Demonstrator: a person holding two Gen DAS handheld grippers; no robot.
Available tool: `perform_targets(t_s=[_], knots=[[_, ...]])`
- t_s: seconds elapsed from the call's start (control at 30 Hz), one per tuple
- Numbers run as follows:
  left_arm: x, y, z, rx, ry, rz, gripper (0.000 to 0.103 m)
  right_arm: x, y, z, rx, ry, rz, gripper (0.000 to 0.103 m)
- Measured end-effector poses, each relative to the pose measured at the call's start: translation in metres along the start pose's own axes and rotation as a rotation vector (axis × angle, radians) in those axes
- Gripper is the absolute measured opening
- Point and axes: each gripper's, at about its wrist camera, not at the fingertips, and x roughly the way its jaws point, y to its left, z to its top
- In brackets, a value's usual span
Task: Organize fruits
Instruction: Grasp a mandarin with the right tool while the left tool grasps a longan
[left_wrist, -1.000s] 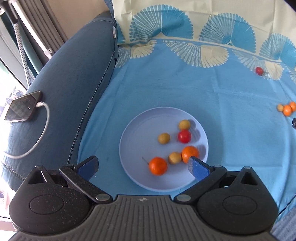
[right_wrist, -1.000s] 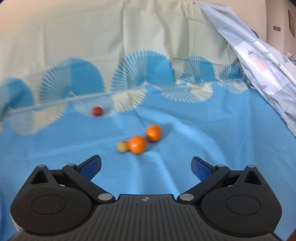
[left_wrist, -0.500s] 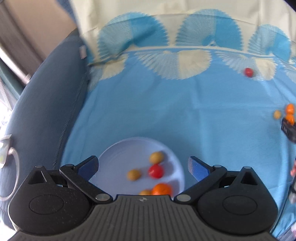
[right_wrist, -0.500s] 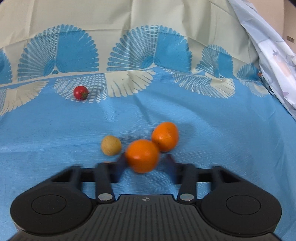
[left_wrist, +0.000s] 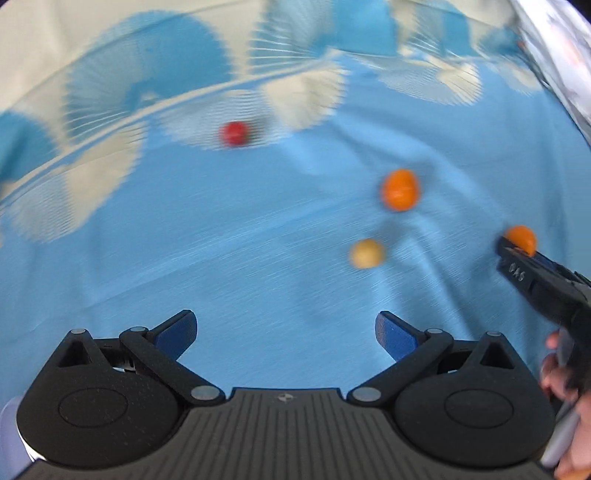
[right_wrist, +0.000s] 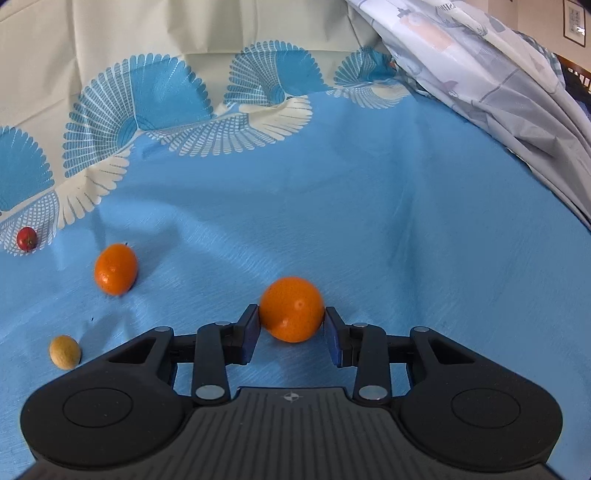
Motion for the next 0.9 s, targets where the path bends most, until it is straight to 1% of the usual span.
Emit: perform_targets(t_s=[0.07, 0.13, 0.27, 0.4, 0.53, 0.63, 0.73, 0.83, 0.87, 0.9], knots=[[0.019, -0.011, 0.010, 0.004, -0.001, -0.018, 0.103, 0.003, -0.002, 0.003, 0.012, -0.002, 0.012, 0.039], [0.036, -0.016, 0.020, -0.018, -0.007, -0.051, 0.103, 0.006, -0.004, 0.005, 0.022, -0.002, 0.016, 0.039], [0.060, -0.016, 0.032, -0.049, 0.001, -0.063, 0.102, 0.009, -0.005, 0.008, 0.026, -0.001, 0.017, 0.039], [0.068, -0.018, 0.038, -0.042, 0.011, -0.068, 0.102, 0.011, -0.005, 0.009, 0.036, -0.002, 0.017, 0.039], [0.075, -0.016, 0.043, -0.063, 0.013, -0.078, 0.102, 0.012, -0.003, 0.009, 0.031, -0.006, 0.011, 0.040], [0.080, -0.016, 0.044, -0.081, 0.043, -0.082, 0.102, 0.013, -0.003, 0.009, 0.030, -0.009, 0.010, 0.040], [0.079, -0.016, 0.043, -0.086, 0.029, -0.076, 0.102, 0.014, -0.003, 0.009, 0.034, -0.010, 0.009, 0.040], [0.083, -0.014, 0.049, -0.117, 0.035, -0.072, 0.098, 0.014, -0.002, 0.010, 0.029, -0.014, 0.004, 0.040], [0.083, -0.013, 0.051, -0.131, 0.032, -0.066, 0.093, 0.014, -0.003, 0.009, 0.029, -0.015, 0.004, 0.040], [0.082, -0.013, 0.052, -0.134, 0.024, -0.047, 0.081, 0.014, -0.003, 0.010, 0.031, -0.015, 0.004, 0.040]])
